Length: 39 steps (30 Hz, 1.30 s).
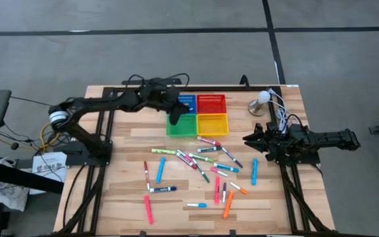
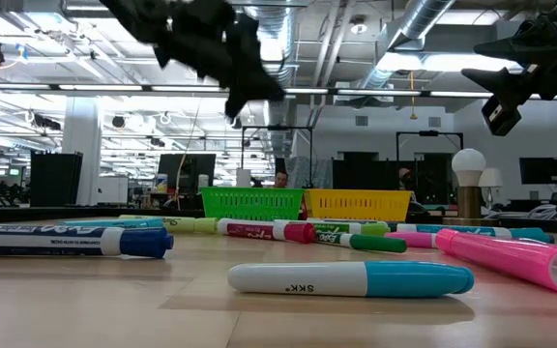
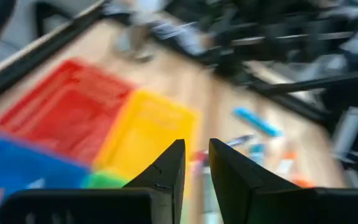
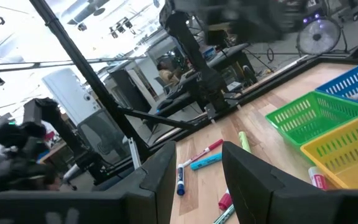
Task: Pick & Place Markers
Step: Put the small orange marker into the blue bin
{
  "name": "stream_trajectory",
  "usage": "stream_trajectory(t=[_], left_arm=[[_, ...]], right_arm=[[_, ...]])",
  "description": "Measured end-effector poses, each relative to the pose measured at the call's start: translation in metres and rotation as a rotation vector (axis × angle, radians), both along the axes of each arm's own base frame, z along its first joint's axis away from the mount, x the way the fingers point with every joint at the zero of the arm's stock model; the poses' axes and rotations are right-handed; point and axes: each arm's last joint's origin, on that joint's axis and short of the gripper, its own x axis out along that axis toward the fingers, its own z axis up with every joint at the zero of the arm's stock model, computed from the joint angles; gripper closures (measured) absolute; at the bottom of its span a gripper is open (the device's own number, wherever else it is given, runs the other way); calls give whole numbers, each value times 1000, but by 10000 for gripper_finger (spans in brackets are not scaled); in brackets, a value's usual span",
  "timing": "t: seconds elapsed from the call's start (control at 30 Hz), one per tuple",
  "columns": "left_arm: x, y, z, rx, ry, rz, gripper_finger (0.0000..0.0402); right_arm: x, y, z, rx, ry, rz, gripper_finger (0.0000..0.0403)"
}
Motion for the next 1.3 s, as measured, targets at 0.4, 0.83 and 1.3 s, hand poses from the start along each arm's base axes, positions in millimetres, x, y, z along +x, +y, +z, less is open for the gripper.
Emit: stream_trajectory(t=[0.4, 0.83, 1.3], left_arm=[[-5, -104, 43, 45, -146, -275, 329], [-11, -170, 20, -101, -176, -233, 329], [-47, -228, -32, -313, -71, -148, 329]], right_arm=[[0, 0, 1, 0, -6, 0, 283], [-2, 2, 9, 48, -48, 40, 283], [-3, 15, 9, 62, -38, 196, 283]])
